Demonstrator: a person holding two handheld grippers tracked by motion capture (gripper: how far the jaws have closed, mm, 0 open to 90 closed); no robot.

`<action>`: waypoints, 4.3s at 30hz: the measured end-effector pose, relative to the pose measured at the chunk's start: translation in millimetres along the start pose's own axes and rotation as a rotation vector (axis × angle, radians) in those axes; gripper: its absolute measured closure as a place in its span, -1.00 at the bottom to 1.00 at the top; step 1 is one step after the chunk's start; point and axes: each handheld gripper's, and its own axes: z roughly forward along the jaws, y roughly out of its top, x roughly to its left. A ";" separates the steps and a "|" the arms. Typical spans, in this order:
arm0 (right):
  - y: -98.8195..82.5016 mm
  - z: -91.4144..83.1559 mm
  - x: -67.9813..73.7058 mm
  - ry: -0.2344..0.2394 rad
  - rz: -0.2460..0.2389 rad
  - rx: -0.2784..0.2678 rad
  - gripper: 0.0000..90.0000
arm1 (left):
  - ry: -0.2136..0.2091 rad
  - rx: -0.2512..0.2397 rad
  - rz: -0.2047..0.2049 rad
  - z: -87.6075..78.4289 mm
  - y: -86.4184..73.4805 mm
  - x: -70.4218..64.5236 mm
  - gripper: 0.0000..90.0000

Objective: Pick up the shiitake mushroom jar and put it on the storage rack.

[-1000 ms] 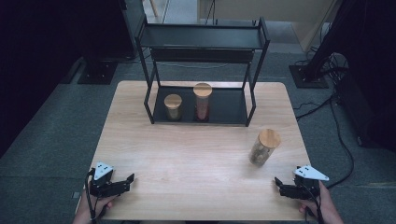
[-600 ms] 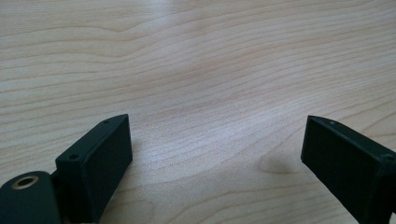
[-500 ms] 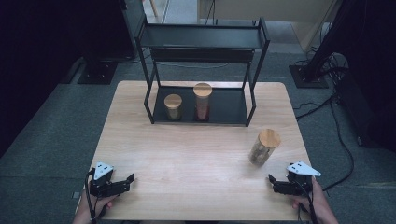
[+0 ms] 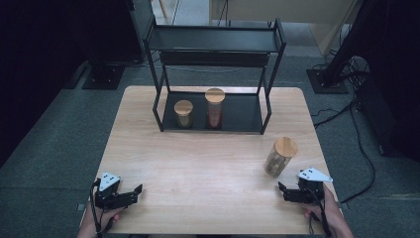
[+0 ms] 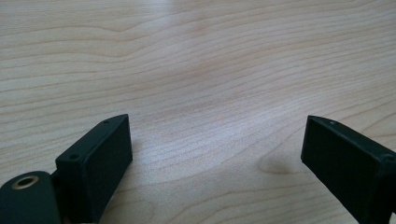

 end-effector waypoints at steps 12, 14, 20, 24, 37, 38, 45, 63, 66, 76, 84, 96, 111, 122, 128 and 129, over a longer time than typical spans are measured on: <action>17.4 10.4 10.3 0.008 -0.012 -0.022 -0.91 | -0.002 -0.002 -0.002 0.0 -0.1 0.3 -0.80; 19.0 10.4 10.6 0.008 -0.012 -0.024 -0.91 | -0.002 -0.002 -0.002 0.0 -0.1 0.3 -0.80; 27.8 9.2 13.3 0.011 -0.013 -0.041 -0.91 | -0.003 -0.001 0.000 0.0 -0.1 0.2 -0.80; 30.1 9.3 14.4 0.009 -0.015 -0.044 -0.91 | -0.001 0.000 0.003 0.1 0.0 -0.2 -0.80; 41.9 6.1 17.4 0.013 -0.022 -0.058 -0.91 | -0.005 0.000 0.001 -0.1 0.0 0.3 -0.80; 42.7 5.9 17.5 0.014 -0.023 -0.059 -0.91 | -0.005 0.000 0.001 -0.1 0.0 0.3 -0.80; 49.7 4.1 17.7 0.014 -0.029 -0.064 -0.90 | -0.007 -0.001 0.000 -0.1 0.0 0.4 -0.80; 68.5 0.5 18.8 0.013 -0.038 -0.082 -0.73 | -0.009 -0.002 0.000 -0.2 -0.1 0.4 -0.80; 69.9 1.3 19.2 0.010 -0.041 -0.077 -0.68 | -0.009 -0.002 0.000 -0.2 -0.1 0.5 -0.80; 77.4 4.2 20.7 0.008 -0.031 -0.076 -0.48 | -0.013 -0.006 -0.005 -0.3 -0.2 1.2 -0.80; 82.1 7.5 22.8 0.013 -0.020 -0.072 -0.47 | -0.013 -0.006 -0.008 -0.4 -0.2 1.3 -0.80; 96.2 21.8 33.7 0.031 -0.040 -0.075 -0.46 | -0.013 -0.006 -0.008 -0.4 -0.2 1.3 -0.80; 110.8 36.9 41.3 0.028 -0.038 -0.074 -0.46 | -0.017 -0.008 -0.010 -0.4 -0.3 1.3 -0.80; 120.5 46.8 48.1 0.035 -0.040 -0.072 -0.46 | -0.017 -0.008 -0.010 -0.8 -0.5 1.1 -0.80; 126.5 51.3 50.6 0.032 -0.049 -0.065 -0.46 | -0.015 -0.007 -0.008 -0.7 -0.5 0.8 -0.80; 127.3 51.9 50.7 0.032 -0.049 -0.063 -0.46 | -0.015 -0.006 -0.007 -0.6 -0.5 0.8 -0.80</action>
